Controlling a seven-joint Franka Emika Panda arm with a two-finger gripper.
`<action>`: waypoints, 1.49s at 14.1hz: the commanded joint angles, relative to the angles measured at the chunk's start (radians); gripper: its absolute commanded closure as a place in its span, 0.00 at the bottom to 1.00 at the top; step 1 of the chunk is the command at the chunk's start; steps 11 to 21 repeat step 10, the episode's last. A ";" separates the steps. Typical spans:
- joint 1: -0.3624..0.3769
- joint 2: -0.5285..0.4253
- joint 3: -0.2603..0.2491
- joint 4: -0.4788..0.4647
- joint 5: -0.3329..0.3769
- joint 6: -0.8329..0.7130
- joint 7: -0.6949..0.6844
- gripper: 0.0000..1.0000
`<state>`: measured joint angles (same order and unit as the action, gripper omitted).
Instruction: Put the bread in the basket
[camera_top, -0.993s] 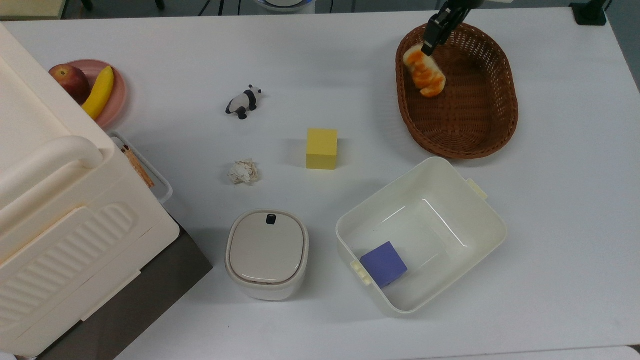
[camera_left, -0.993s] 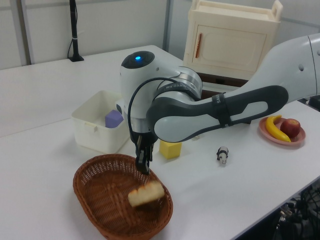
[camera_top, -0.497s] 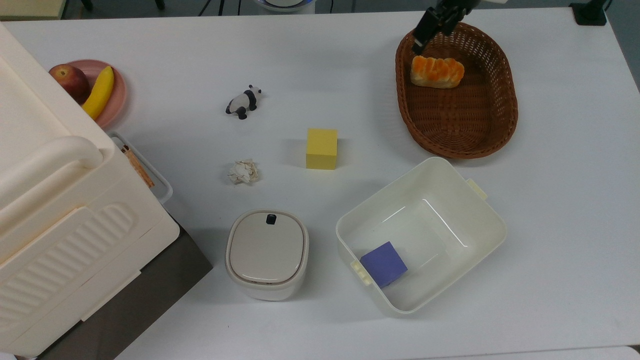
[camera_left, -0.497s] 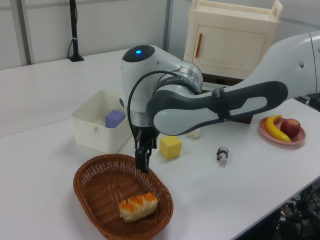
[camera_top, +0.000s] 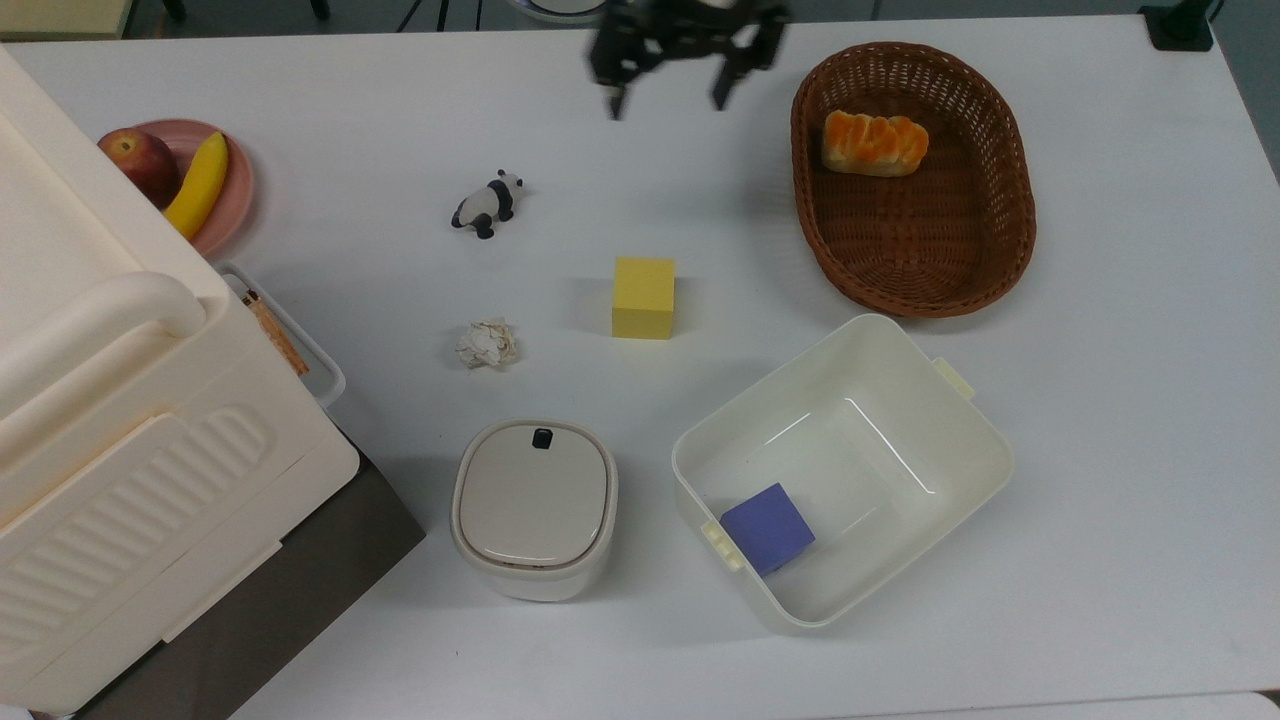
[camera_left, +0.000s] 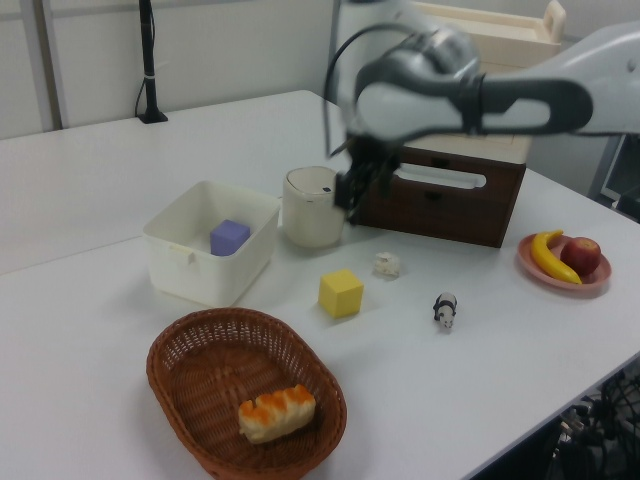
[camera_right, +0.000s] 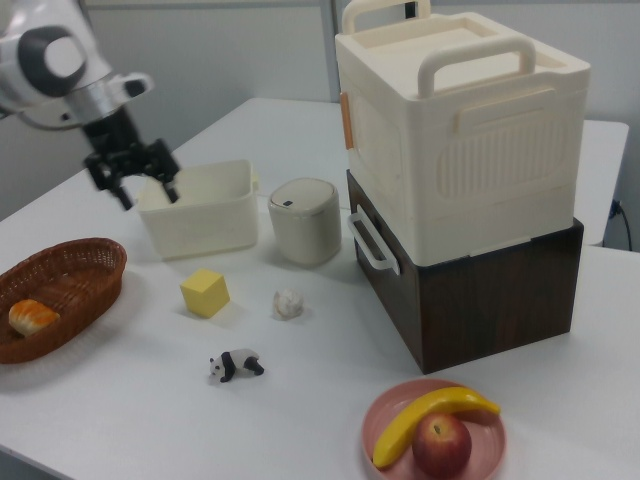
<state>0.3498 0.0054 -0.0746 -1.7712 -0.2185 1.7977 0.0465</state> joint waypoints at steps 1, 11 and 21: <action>-0.206 -0.007 0.045 0.096 0.141 -0.077 0.009 0.00; -0.339 -0.022 0.096 0.110 0.212 -0.067 0.062 0.00; -0.339 -0.022 0.096 0.110 0.212 -0.067 0.062 0.00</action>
